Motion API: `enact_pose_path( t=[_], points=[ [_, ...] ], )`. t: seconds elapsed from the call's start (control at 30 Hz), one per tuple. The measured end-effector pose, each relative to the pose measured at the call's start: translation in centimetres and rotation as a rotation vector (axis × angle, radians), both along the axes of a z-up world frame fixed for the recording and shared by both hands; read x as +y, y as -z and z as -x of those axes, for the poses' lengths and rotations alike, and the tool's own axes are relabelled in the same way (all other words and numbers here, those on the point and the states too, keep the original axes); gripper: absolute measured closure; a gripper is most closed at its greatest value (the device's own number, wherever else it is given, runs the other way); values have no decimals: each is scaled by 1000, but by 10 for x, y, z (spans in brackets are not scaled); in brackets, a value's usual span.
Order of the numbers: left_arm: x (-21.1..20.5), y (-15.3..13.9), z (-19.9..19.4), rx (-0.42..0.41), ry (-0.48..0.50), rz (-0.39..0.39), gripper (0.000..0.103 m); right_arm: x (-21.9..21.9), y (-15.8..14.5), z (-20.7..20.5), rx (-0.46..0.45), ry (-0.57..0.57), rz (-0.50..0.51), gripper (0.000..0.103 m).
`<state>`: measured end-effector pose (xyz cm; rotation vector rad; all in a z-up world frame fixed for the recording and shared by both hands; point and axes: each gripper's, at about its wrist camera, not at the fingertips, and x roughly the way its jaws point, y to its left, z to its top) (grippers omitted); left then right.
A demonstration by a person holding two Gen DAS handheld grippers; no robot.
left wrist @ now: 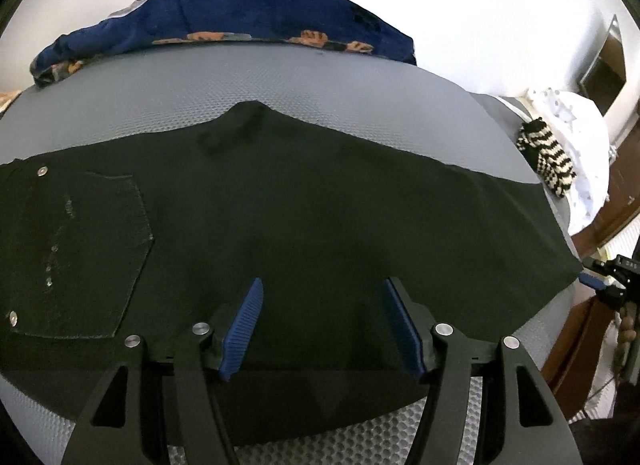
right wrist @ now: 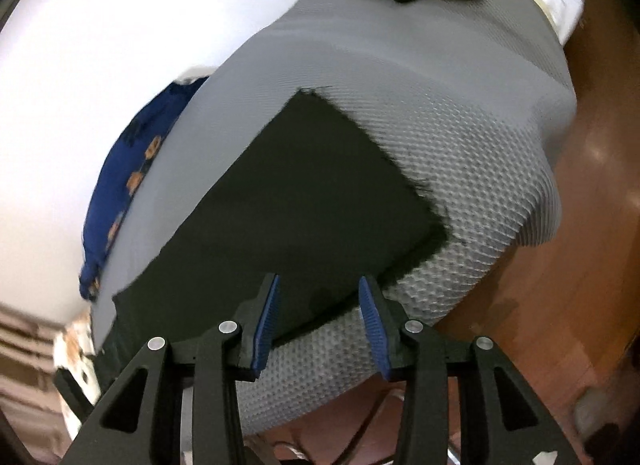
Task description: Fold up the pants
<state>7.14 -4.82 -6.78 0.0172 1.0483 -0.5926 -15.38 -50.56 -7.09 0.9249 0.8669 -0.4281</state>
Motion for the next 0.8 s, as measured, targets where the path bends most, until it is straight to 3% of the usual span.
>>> enact_pose_path(
  t=[0.17, 0.33, 0.5, 0.57, 0.63, 0.8],
  points=[
    [5, 3, 2, 6, -21, -9, 40, -13, 17, 16, -27, 73, -72, 64],
    [4, 10, 2, 15, -31, -37, 40, -23, 27, 20, -59, 101, -81, 65],
    [1, 12, 3, -2, -28, -52, 40, -37, 35, 9, -115, 127, -75, 71],
    [2, 13, 2, -4, -31, -49, 40, -40, 39, 1, -117, 112, -74, 85],
    [1, 13, 2, -11, -29, -52, 39, -40, 41, -7, -110, 105, -77, 90],
    [7, 11, -1, 10, -45, -13, 39, -21, 13, -30, -141, 32, -19, 94]
  ],
)
